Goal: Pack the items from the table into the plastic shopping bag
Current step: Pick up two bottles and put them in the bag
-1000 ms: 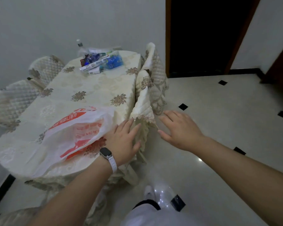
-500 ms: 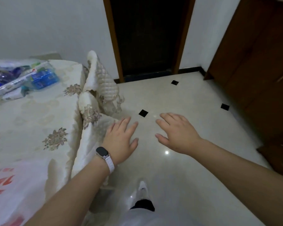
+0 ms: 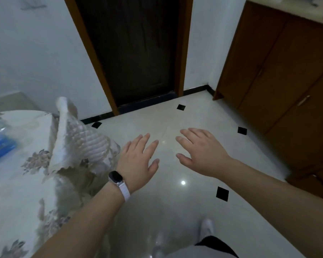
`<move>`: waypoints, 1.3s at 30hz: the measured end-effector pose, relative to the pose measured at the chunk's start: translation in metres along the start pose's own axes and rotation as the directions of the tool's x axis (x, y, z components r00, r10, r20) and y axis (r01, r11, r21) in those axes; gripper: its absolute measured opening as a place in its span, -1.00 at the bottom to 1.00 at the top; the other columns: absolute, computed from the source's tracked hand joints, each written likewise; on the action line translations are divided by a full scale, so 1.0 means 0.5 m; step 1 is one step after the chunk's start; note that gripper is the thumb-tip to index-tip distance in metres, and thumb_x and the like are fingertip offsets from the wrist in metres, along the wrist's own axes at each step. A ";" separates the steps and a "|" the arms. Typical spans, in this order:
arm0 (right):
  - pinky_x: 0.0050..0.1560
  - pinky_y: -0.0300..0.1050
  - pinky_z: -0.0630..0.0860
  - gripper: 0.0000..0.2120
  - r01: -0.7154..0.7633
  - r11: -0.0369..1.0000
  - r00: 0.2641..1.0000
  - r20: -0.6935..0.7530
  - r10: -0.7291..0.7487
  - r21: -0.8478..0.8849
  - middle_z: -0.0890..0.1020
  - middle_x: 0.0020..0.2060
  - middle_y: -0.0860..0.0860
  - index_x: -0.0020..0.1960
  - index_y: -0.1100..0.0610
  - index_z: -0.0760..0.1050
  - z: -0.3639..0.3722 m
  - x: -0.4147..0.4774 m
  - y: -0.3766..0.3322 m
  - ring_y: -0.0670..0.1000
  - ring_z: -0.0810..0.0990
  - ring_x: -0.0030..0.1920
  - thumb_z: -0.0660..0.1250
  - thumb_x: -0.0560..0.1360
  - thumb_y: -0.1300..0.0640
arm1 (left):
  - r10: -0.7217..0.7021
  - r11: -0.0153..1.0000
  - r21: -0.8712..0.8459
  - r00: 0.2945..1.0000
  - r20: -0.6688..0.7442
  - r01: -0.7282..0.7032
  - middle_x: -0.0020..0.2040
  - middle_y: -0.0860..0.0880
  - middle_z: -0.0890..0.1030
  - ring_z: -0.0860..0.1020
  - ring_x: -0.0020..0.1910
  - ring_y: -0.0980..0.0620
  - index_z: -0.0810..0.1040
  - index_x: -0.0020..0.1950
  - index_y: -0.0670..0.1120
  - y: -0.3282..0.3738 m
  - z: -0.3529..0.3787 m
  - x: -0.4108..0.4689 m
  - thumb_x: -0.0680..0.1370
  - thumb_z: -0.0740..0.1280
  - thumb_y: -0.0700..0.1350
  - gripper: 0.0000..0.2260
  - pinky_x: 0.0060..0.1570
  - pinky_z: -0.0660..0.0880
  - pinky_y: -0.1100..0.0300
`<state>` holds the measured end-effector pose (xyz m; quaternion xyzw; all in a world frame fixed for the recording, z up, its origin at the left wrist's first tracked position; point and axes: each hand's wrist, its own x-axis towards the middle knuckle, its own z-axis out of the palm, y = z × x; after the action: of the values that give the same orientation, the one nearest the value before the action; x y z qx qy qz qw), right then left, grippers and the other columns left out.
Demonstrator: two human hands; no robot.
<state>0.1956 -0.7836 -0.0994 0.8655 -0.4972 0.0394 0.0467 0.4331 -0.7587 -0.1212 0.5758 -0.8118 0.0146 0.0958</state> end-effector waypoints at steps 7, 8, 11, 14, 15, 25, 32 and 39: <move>0.29 0.08 0.37 -0.48 0.116 0.989 0.993 0.012 -0.117 0.088 0.52 0.29 0.09 0.31 0.09 0.48 0.069 0.201 0.180 0.14 0.46 0.29 0.12 0.52 -0.21 | -0.108 0.991 0.080 0.993 0.041 0.104 0.42 -0.14 0.44 0.41 0.38 -0.18 0.41 0.41 0.00 -0.011 0.038 0.233 0.53 0.13 0.17 -0.50 0.28 0.39 -0.15; 0.28 0.08 0.37 -0.48 0.134 0.986 0.991 0.013 -0.136 0.096 0.52 0.29 0.10 0.31 0.10 0.48 0.069 0.231 0.207 0.14 0.46 0.28 0.12 0.52 -0.21 | -0.138 0.986 0.096 0.990 0.040 0.134 0.43 -0.13 0.43 0.40 0.39 -0.17 0.41 0.42 0.00 -0.012 0.036 0.265 0.53 0.12 0.17 -0.50 0.29 0.38 -0.14; 0.28 0.09 0.38 -0.48 0.207 0.972 0.978 0.002 -0.208 0.112 0.52 0.29 0.10 0.32 0.09 0.48 0.058 0.325 0.279 0.15 0.46 0.28 0.12 0.52 -0.20 | -0.178 0.977 0.127 0.984 0.027 0.173 0.44 -0.12 0.41 0.38 0.40 -0.16 0.39 0.43 0.00 -0.016 0.024 0.357 0.55 0.11 0.17 -0.50 0.31 0.38 -0.14; 0.31 0.10 0.38 -0.45 0.289 0.950 0.957 -0.005 -0.291 0.117 0.51 0.31 0.10 0.34 0.08 0.46 0.039 0.420 0.325 0.15 0.45 0.31 0.06 0.53 -0.21 | -0.235 0.958 0.167 0.972 -0.015 0.234 0.44 -0.13 0.42 0.38 0.40 -0.16 0.40 0.43 -0.01 -0.030 0.006 0.425 0.55 0.14 0.16 -0.51 0.32 0.38 -0.15; 0.32 0.10 0.37 -0.45 0.312 0.944 0.950 -0.006 -0.313 0.109 0.50 0.32 0.10 0.35 0.08 0.45 0.033 0.452 0.332 0.14 0.44 0.32 0.05 0.53 -0.21 | -0.258 0.950 0.177 0.966 -0.023 0.258 0.44 -0.13 0.42 0.38 0.41 -0.16 0.40 0.43 -0.01 -0.040 0.001 0.442 0.55 0.16 0.16 -0.51 0.32 0.38 -0.15; 0.35 0.06 0.34 -0.47 0.450 0.885 0.891 0.006 -0.454 0.121 0.49 0.35 0.05 0.39 0.02 0.42 0.057 0.762 0.271 0.10 0.42 0.36 0.12 0.55 -0.25 | -0.405 0.891 0.174 0.907 -0.114 0.420 0.41 -0.12 0.45 0.40 0.39 -0.15 0.43 0.41 -0.03 -0.257 0.023 0.551 0.55 0.23 0.14 -0.53 0.31 0.38 -0.13; 0.47 0.06 0.11 -0.45 0.511 0.855 0.852 0.082 -0.518 0.091 0.31 0.49 0.03 0.50 0.00 0.26 0.093 1.038 0.171 0.09 0.23 0.49 0.05 0.59 -0.24 | -0.430 0.892 0.077 0.890 -0.151 0.445 0.37 -0.14 0.48 0.43 0.36 -0.17 0.45 0.38 -0.05 -0.529 0.061 0.662 0.54 0.20 0.13 -0.54 0.26 0.44 -0.14; 0.37 0.05 0.32 -0.46 0.561 0.828 0.827 0.027 -0.561 0.006 0.49 0.36 0.04 0.39 0.02 0.43 0.094 1.291 0.060 0.09 0.41 0.38 0.10 0.55 -0.24 | -0.452 0.878 0.046 0.857 -0.247 0.477 0.34 -0.13 0.51 0.46 0.34 -0.17 0.50 0.34 -0.04 -0.783 0.032 0.723 0.52 0.26 0.10 -0.57 0.22 0.47 -0.15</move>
<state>0.4950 -1.3575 -0.0709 0.9737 -0.2220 0.0116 0.0504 0.6829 -1.2293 -0.1084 0.7534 -0.6302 0.1002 0.1588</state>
